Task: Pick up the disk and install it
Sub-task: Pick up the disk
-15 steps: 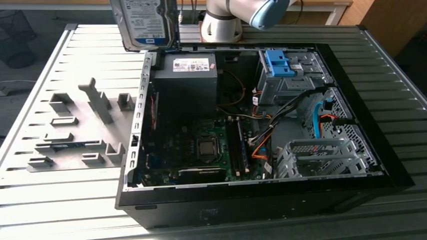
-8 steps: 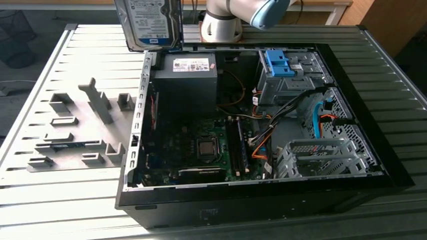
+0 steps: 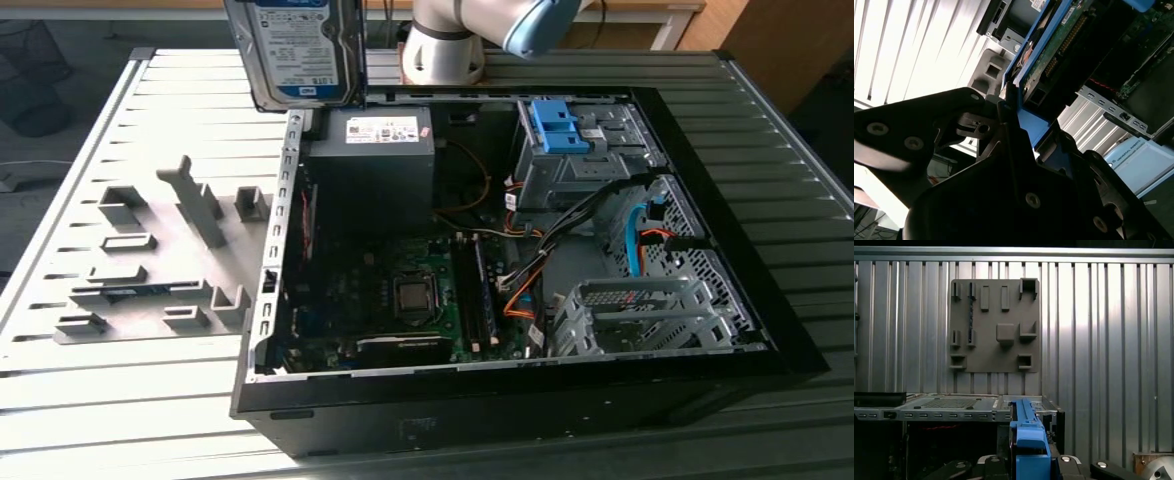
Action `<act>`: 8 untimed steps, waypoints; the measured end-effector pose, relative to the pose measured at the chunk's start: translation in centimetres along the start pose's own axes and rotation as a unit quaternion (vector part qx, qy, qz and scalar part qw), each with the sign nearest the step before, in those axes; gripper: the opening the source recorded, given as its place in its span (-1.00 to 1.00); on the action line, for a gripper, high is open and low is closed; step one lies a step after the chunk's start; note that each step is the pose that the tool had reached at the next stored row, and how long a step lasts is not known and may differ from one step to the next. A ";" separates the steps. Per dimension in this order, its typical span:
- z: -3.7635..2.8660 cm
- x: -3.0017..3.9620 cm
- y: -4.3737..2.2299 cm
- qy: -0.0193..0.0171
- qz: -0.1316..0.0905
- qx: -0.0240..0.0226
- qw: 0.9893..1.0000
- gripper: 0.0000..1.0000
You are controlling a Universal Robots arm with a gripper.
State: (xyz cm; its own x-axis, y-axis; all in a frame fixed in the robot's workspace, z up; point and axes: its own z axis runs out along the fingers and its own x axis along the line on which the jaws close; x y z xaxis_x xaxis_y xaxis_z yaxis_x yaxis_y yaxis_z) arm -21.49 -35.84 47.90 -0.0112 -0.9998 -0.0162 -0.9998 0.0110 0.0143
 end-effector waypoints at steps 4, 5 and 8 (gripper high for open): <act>0.00 0.07 -0.68 0.000 0.000 0.000 1.000 -0.26; -0.01 0.07 -0.99 0.000 0.000 0.000 1.000 -0.26; -0.02 0.07 -1.89 0.000 0.000 0.000 1.000 -0.26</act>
State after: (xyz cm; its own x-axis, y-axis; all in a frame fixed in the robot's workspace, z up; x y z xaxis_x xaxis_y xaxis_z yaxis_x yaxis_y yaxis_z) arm -19.60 -35.93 47.89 -0.0113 -0.9998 -0.0161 -0.9998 0.0111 0.0144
